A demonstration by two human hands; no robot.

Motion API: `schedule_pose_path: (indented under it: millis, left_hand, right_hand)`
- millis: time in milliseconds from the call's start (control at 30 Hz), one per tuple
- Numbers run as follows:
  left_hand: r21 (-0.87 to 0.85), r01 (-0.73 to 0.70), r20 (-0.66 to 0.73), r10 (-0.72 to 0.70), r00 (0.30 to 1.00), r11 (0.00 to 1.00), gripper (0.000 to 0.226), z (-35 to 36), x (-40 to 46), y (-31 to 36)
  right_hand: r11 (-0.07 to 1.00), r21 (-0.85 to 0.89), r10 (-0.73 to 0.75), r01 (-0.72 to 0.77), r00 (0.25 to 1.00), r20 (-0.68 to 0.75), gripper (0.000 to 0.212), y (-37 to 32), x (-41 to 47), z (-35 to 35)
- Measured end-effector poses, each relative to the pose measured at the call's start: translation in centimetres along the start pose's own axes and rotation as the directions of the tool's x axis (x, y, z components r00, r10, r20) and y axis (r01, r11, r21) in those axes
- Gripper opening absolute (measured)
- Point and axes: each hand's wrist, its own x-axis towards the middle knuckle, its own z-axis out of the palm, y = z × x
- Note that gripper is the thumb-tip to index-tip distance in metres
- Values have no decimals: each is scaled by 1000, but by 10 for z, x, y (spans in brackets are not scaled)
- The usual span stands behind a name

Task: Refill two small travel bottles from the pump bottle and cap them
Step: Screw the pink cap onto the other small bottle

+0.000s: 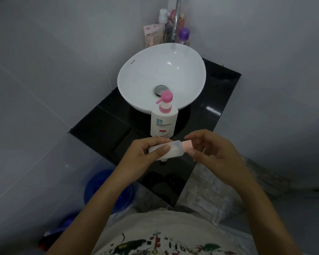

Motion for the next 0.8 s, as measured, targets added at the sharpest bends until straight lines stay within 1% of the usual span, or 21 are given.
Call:
schedule_pose_path:
  millis: [67,200,333,433,600,800]
  left_hand:
    - [7,1,-4,-1,1000,1000,23,0,0,-1]
    - [23,8,-16,-8,1000,1000,20,0,2,-2]
    - [-10,19,-20,-19,1000,1000,24,-1,2,-1]
    - [-70,15,-15,-16,1000,997,26,0,2,-1]
    - [-108,13,-17,-14,1000,994,33,0,1,-5]
    - [-32,-4,-55,2,998,999,40,-3,-1,-13]
  right_hand:
    - [1000,14,21,-21,1000,3,21,1,0,1]
    - [999,22,44,-44,999,-13,17,1,2,6]
    - [998,40,54,-54,999,3,23,2,4,4]
    - [996,39,74,-75,997,23,15,5,6,5]
    - [996,39,77,-76,997,-20,9,11,7,13]
    - [987,108,120,-118,993,-15,12,14,9,22]
